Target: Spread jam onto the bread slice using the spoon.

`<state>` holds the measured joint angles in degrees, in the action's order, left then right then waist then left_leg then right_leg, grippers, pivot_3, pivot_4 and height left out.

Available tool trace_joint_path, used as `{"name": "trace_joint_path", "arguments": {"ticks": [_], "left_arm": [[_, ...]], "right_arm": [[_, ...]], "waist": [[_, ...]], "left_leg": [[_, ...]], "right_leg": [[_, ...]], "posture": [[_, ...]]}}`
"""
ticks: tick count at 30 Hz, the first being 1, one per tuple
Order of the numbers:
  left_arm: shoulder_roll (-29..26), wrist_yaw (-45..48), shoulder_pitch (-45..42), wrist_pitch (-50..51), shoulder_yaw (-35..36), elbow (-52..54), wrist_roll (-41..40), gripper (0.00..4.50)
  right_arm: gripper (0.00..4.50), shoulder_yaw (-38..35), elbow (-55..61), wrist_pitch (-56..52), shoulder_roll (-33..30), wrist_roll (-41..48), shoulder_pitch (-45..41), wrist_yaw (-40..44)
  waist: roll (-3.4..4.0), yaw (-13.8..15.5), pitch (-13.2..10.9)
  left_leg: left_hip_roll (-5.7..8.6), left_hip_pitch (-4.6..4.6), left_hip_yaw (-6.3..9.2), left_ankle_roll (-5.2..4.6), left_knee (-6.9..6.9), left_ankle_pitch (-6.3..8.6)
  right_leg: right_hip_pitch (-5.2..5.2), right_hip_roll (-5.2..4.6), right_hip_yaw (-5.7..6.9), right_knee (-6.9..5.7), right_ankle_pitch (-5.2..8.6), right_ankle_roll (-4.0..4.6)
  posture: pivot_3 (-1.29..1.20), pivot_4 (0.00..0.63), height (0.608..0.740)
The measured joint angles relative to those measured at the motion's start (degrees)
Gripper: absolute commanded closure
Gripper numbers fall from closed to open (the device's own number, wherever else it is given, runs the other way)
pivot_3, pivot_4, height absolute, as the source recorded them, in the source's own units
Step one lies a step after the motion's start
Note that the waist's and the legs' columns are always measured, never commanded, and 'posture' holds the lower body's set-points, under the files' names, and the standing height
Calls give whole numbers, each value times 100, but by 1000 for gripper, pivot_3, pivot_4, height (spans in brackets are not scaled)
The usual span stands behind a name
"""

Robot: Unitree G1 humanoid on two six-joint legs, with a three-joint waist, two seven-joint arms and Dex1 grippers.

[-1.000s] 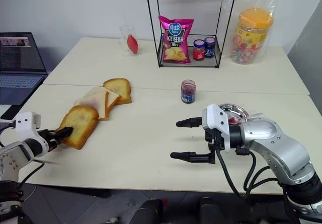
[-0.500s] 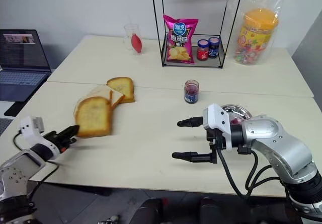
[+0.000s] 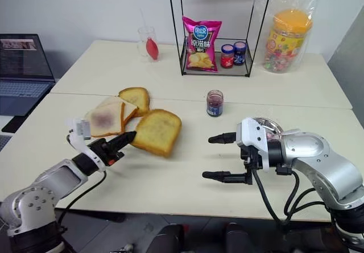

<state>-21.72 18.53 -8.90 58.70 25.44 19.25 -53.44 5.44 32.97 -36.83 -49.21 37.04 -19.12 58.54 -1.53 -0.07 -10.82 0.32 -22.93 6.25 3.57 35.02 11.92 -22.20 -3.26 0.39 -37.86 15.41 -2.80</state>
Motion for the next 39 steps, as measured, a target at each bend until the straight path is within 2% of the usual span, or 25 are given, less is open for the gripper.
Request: {"name": "trace_joint_path", "arguments": {"ticks": [10,23,24,30,36,37,39], "left_arm": [[965,-674,618,-459,-1292,567,599,4488],[859,-1087,1348,-564,-1450,1122,838,4488],[870,-1140,1351,-564,-1486,1139,850,4052],[877,-1253,1380,-575,-1561,1193,953,2847],[569,-1263,1837,-685,-1608,1696,1175,1574],[519,-1269,1961,-727,-1592,1808,1223,1405],[398,-1244,2182,-922,-1572,1984,1375,1405]], "right_arm": [[0,-464,158,-120,-431,-104,624,-175],[0,-706,281,-189,-538,-8,793,-300],[0,-705,285,-192,-536,4,793,-320],[0,-705,289,-195,-537,16,792,-354],[0,-727,341,-191,-544,17,901,-354],[0,-740,342,-181,-544,15,920,-358],[0,-756,344,-134,-509,7,938,-390]], "waist": [[0,11,0],[1,13,0],[1,13,0],[1,14,1],[1,7,0],[1,7,0],[1,12,0]], "left_leg": [[1,1,-3,0,2,0],[0,0,-3,0,4,1],[0,0,-3,0,4,1],[0,0,-4,1,4,1],[-3,0,-3,3,2,4],[-2,0,-3,4,3,4],[-3,1,-2,4,3,4]], "right_leg": [[2,1,-3,0,0,0],[4,3,-6,7,4,7],[5,4,-5,7,7,12],[5,4,-6,8,4,7],[3,4,-4,9,6,10],[3,4,-4,9,9,15],[4,4,-3,9,13,23]], "posture": [[0,150,740],[0,150,740],[0,150,740],[0,150,740],[0,150,740],[0,150,740],[0,150,740]]}}
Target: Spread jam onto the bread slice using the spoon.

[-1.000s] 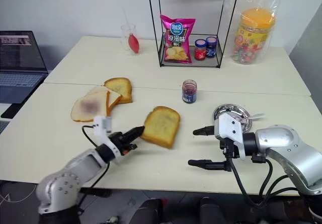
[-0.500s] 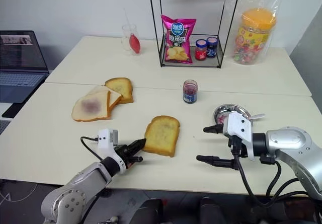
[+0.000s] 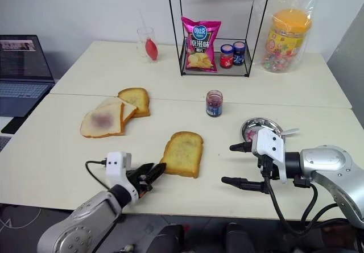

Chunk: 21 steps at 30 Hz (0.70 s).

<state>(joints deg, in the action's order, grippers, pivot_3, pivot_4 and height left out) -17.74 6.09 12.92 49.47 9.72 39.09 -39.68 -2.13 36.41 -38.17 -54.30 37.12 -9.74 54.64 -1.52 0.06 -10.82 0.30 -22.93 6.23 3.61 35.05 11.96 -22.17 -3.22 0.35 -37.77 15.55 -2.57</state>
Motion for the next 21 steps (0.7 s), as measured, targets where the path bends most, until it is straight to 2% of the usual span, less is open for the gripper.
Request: {"name": "trace_joint_path", "arguments": {"ticks": [4,7,11,15,18,21], "left_arm": [[-366,214,8,-641,173,17,561,1405],[-904,725,-685,-1141,100,-146,903,925],[-1641,2022,-1768,-1612,-510,-182,961,30],[-2298,3293,-2863,-1742,-1018,-437,929,9],[-2561,4174,-3731,-1711,-1382,-726,818,9],[-2564,4679,-4230,-1703,-1554,-865,733,9]], "right_arm": [[0,-248,-5,62,385,18,74,-341],[0,-833,-7,22,809,242,153,-885],[0,-1542,83,3,1152,303,572,-1526],[0,-1995,163,-6,1610,330,1020,-2137],[0,-2481,152,-106,2018,472,1389,-2656],[0,-2832,76,-221,2419,593,1572,-3235]], "waist": [[1,8,0],[0,101,0],[1,133,1],[8,89,0],[11,31,-3],[26,-27,-2]], "left_leg": [[0,0,1,0,2,0],[1,-3,5,1,8,-2],[5,-8,-8,6,5,2],[-2,-12,-7,6,-3,4],[-9,-9,1,6,-7,4],[-9,-3,-5,5,-8,4]], "right_leg": [[1,0,1,-2,8,17],[2,1,6,-1,6,17],[8,-2,-4,22,-5,0],[-2,7,0,20,-10,-13],[-3,15,7,7,-2,-13],[-2,14,0,1,-2,-13]], "posture": [[0,150,740],[0,150,740],[0,150,740],[0,150,740],[0,150,740],[0,150,740]]}}
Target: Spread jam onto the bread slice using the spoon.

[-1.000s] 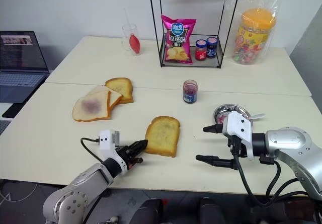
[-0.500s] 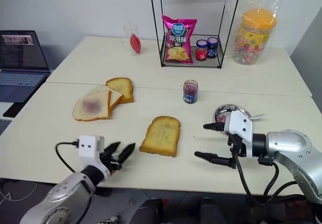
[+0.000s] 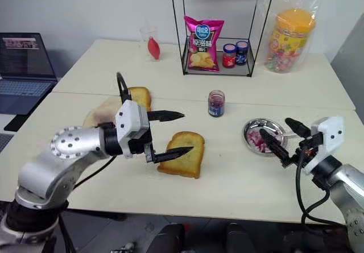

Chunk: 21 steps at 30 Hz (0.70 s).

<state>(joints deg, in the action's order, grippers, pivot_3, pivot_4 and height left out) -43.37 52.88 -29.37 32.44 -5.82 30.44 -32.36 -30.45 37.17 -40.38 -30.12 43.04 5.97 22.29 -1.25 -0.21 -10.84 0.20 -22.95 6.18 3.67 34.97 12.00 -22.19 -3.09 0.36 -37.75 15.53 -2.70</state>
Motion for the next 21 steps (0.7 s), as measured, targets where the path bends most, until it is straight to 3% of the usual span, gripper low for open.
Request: {"name": "trace_joint_path", "arguments": {"ticks": [3,9,21], "left_arm": [[106,268,-373,85,-207,-192,-63,9],[592,255,-852,43,-534,-756,242,9],[813,279,-896,-133,-975,-884,822,9]], "right_arm": [[0,-221,-331,-52,635,256,-126,-721],[0,-190,-1473,-160,926,329,-865,-1424],[0,-109,-4186,202,909,107,-2350,-1197]], "waist": [[3,-54,-2],[9,-133,-3],[25,-160,-9]], "left_leg": [[-1,5,0,0,1,0],[4,9,-2,-5,7,-4],[3,8,-7,-7,0,-4]], "right_leg": [[0,1,-1,-10,-1,-1],[1,1,-8,-21,-4,-5],[-7,2,-15,-25,-1,0]], "posture": [[0,150,740],[0,150,740],[0,150,740]]}}
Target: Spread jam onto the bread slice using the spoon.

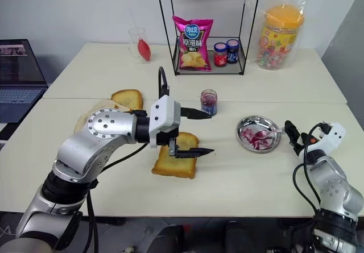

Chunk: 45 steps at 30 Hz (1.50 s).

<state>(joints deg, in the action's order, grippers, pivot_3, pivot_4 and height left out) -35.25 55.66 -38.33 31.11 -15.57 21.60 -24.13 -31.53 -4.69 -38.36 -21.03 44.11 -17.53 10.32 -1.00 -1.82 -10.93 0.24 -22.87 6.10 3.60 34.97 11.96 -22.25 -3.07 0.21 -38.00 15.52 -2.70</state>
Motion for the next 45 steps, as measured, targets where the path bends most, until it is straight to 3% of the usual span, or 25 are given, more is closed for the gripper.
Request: {"name": "trace_joint_path", "arguments": {"ticks": [10,14,27,32,39,45], "left_arm": [[128,-2,-7,61,-26,-18,151,9],[160,3,-43,101,-26,-18,166,0],[166,27,-113,101,-27,-136,279,0],[124,69,-96,99,-27,-144,298,0],[-85,100,77,112,40,-170,312,0],[-526,-32,600,401,774,-115,152,0]], "right_arm": [[0,-111,-772,-27,22,333,-505,348],[652,-125,-853,-30,60,441,-505,391],[3511,-210,-915,-20,113,554,-369,463],[4409,-256,-864,-28,113,684,-352,477],[4478,-313,-259,-142,107,955,-280,439],[4478,-339,613,-325,-87,1196,-181,270]], "waist": [[1,-1,0],[1,0,0],[2,-1,0],[2,-4,0],[8,-2,2],[18,-14,-4]], "left_leg": [[0,0,-3,0,1,0],[1,1,-6,0,1,0],[1,2,-6,0,1,0],[0,6,-8,0,1,0],[1,4,-7,0,2,0],[-1,5,-7,0,1,0]], "right_leg": [[1,0,-4,0,-1,-1],[0,0,-7,-1,-1,-1],[0,0,-8,-3,-1,-1],[0,0,-10,-7,-1,-1],[1,0,-10,-6,-1,-2],[-2,2,-11,-8,-1,-2]], "posture": [[0,150,740],[0,150,740],[0,150,740],[0,150,740],[0,150,740],[0,150,740]]}}
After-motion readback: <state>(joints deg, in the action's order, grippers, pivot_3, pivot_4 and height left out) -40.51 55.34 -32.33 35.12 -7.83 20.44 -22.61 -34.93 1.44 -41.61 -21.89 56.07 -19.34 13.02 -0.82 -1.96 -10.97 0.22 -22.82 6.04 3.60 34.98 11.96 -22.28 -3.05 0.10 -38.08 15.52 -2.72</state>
